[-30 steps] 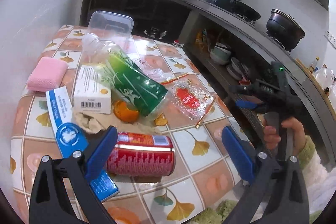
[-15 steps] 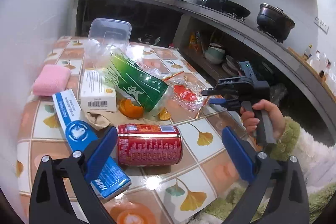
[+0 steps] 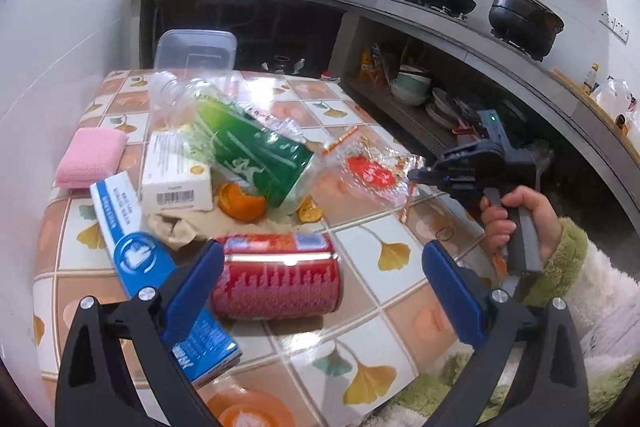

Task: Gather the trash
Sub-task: 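Grasp the clear wrapper with the left gripper while the right gripper grasps the red-printed wrapper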

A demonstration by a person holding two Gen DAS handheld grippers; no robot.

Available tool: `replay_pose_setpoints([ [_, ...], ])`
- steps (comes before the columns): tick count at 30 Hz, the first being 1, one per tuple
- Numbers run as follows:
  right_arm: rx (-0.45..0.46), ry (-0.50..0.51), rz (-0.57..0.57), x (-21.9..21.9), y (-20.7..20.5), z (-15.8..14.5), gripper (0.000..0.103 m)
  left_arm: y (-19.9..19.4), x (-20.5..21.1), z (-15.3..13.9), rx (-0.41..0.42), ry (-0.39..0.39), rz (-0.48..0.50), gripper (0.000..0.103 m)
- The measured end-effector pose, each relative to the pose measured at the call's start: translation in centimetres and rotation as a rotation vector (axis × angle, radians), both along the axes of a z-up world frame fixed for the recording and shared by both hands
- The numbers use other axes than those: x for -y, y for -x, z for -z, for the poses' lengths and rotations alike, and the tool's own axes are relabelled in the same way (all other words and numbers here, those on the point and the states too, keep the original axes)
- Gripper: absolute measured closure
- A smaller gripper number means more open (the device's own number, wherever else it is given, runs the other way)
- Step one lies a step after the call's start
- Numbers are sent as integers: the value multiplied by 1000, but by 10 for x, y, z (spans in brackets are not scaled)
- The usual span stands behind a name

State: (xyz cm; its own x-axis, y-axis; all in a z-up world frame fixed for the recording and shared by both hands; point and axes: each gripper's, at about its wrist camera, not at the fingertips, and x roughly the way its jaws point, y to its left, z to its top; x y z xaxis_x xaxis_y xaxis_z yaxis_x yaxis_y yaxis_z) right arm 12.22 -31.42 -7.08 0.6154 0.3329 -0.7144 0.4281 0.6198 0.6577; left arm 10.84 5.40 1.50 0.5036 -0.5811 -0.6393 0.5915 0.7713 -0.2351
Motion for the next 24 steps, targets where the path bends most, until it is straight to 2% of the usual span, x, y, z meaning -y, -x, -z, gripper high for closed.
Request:
replay_pose_setpoints([
  [6,25,106,-3,11,22,-11,101,-37,20,-34,22,38,26,11],
  [8,37,136,-14,12,26,-13,101,-55,29,-44,27,27,39,13],
  [12,56,172,-44,12,30,-17,101,-101,65,-57,27,-105,79,21],
  [14,62,190,-54,11,30,-17,101,-128,86,-55,-15,-180,94,23],
  [17,75,192,-66,11,31,-15,101,-153,113,-47,-73,-243,165,23],
  [24,84,171,-82,17,30,-9,101,-199,177,19,-209,-550,235,34],
])
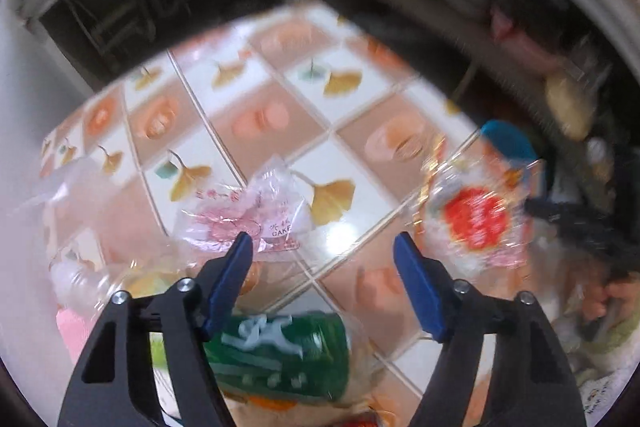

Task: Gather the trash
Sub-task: 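Grasp the clear wrapper with the left gripper while the right gripper grasps the red-printed wrapper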

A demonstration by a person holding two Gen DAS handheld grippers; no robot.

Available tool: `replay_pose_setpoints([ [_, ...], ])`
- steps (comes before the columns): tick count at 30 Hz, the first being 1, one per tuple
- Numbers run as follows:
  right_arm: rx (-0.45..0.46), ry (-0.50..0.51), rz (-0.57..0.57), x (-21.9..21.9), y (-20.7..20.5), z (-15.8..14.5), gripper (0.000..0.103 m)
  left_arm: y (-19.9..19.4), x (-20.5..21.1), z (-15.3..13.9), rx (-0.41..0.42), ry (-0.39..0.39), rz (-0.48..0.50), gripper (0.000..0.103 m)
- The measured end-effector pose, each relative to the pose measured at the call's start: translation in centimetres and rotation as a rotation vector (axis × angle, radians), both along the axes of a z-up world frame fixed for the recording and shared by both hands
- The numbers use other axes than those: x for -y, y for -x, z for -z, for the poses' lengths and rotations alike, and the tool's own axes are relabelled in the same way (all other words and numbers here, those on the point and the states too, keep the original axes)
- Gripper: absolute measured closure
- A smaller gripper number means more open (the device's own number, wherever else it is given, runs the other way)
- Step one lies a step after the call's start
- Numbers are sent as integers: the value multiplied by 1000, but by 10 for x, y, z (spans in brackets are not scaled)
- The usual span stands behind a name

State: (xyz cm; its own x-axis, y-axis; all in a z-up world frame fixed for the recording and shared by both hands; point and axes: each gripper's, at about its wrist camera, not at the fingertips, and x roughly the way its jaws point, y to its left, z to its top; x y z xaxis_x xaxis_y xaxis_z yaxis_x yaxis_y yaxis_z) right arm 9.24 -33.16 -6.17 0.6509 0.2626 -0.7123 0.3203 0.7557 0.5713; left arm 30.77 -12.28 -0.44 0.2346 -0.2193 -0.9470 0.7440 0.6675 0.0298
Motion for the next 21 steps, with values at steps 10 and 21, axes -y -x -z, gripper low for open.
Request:
replay_pose_setpoints([
  [10,13,-10,-10,2,2,1,101,-30,35,59,-28,-290,44,38],
  [21,17,-29,-11,3,2,3,101,-39,35,69,-69,-269,46,63],
])
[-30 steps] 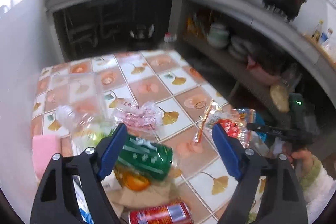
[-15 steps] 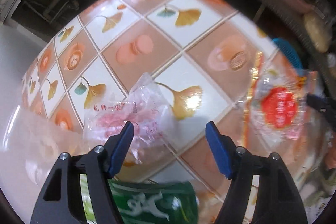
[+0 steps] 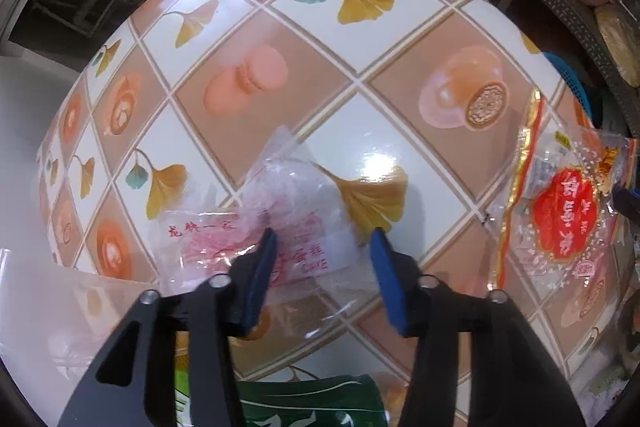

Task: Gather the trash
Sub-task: 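Grasp the clear wrapper with the left gripper while the right gripper grasps the red-printed wrapper, then carry both wrappers to the blue wastebasket and open both grippers over it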

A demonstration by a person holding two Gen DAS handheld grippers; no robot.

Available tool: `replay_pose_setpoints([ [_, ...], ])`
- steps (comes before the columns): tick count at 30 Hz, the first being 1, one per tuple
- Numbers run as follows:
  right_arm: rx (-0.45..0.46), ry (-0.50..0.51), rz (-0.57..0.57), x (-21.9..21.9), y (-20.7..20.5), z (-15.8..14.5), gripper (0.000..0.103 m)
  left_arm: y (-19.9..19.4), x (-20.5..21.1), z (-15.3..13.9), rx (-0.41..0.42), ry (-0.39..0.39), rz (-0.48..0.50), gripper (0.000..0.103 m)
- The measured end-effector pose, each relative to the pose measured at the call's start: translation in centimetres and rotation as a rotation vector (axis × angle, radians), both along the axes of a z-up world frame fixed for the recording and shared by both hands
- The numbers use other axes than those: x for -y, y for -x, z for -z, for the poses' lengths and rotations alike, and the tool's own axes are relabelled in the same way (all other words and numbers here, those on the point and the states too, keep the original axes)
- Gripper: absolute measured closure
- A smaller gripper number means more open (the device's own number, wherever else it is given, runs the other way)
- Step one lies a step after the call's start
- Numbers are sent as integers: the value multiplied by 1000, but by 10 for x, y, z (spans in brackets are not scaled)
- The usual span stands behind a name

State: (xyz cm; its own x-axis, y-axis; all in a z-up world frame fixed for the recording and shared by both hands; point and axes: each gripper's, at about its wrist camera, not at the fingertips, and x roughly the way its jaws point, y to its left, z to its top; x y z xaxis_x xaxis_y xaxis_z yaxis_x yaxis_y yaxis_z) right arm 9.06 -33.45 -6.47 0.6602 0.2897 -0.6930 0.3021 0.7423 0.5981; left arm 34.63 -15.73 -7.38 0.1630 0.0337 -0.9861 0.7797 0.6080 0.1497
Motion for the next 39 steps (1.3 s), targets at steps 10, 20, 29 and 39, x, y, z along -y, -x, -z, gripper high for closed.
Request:
replay_pose_setpoints([
  [10,5,-19,2,1,0,1,101,6,10,-3,-9,44,26,96],
  [20,42,-37,1,1,7,-7,102,17,16,-30,41,100,58,101],
  [29,108,-80,0,5,21,-23,103,43,13,-84,124,215,59,102],
  [39,168,-140,36,21,52,-37,103,83,23,-124,163,337,100,102],
])
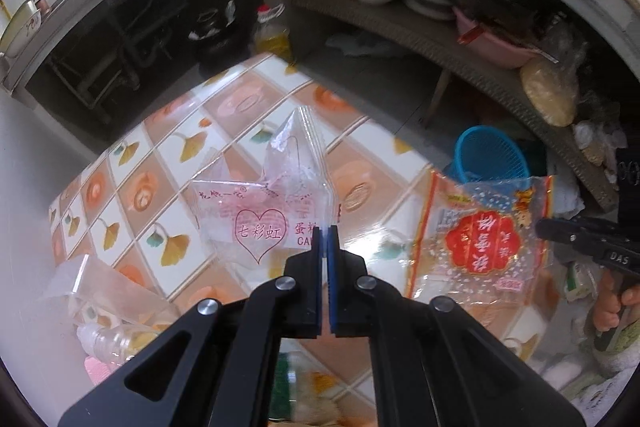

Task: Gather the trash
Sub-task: 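Carry both wrappers to the blue wastebasket and open both grippers over it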

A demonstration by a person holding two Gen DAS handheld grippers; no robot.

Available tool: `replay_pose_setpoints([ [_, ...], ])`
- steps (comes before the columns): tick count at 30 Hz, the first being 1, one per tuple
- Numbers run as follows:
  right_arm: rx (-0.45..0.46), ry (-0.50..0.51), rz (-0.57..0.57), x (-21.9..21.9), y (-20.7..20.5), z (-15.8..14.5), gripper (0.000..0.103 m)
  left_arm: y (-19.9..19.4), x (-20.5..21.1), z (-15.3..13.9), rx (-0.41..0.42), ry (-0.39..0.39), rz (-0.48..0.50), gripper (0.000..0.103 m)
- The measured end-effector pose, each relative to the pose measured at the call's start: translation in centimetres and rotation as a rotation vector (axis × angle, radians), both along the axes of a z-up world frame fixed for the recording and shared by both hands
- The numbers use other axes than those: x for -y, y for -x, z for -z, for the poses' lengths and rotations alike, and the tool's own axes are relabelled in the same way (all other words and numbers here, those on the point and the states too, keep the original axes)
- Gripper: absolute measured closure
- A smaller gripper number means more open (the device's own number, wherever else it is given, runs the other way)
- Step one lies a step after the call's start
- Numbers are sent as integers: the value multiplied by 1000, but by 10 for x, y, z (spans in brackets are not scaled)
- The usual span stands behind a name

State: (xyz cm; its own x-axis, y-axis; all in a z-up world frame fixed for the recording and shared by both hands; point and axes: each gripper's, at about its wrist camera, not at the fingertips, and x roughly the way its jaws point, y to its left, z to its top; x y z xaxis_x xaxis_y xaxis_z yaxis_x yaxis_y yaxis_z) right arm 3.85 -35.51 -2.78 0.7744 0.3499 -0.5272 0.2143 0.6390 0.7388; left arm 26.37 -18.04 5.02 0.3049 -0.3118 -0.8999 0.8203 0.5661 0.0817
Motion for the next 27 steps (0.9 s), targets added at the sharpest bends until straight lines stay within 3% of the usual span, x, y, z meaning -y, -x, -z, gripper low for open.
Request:
replay_pose_setpoints([
  [8,44,39,102,32,43,-19,103,34,38,-12,-29,88,55,102],
  [17,-4,104,361,98,121,-20,103,85,141,-6,-107,172,212,102],
  [22,-74,111,486,122,155,2,103,113,205,20,-193,172,300,102],
  [27,-168,119,582,147,182,37,103,133,271,69,-294,126,357,102],
])
